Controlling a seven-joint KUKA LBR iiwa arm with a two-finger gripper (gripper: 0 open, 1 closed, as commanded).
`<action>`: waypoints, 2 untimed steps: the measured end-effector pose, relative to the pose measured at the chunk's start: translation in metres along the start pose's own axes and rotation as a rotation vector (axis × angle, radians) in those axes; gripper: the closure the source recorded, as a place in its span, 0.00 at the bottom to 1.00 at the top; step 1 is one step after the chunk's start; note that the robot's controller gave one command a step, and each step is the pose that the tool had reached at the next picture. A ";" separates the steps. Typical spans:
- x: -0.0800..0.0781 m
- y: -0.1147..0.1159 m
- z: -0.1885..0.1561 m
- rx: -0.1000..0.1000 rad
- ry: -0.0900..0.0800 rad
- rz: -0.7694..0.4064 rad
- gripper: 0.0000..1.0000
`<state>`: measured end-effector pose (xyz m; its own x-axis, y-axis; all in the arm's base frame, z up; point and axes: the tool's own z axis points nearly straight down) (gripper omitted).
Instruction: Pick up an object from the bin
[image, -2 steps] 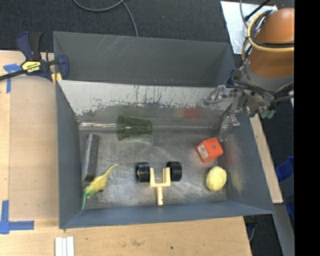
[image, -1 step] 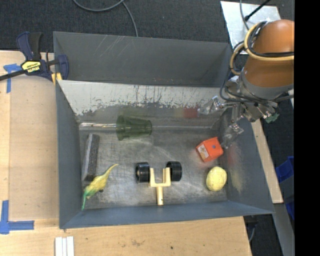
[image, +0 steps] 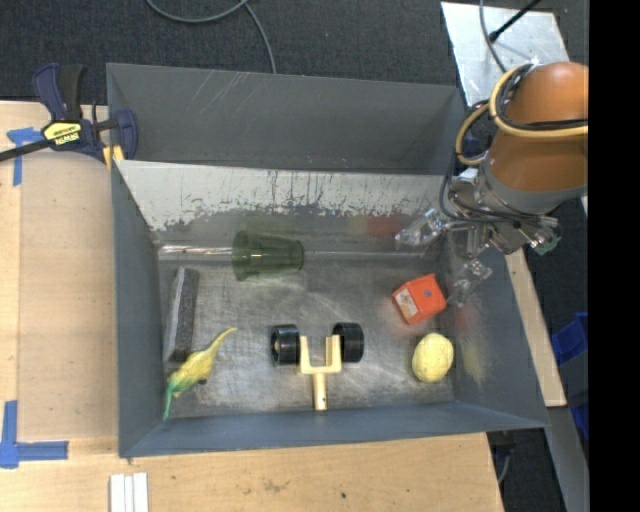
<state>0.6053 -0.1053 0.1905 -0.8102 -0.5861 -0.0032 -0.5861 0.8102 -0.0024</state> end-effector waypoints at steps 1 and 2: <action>0.006 0.009 0.048 0.002 -0.001 0.327 0.00; 0.007 0.012 0.064 -0.003 0.004 0.466 0.00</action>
Offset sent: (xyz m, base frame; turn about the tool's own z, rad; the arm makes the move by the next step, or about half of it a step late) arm -0.0152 0.0058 -0.0744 -0.1437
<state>0.5928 -0.0996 0.1262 -0.9872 -0.1592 0.0010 -0.1592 0.9872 0.0012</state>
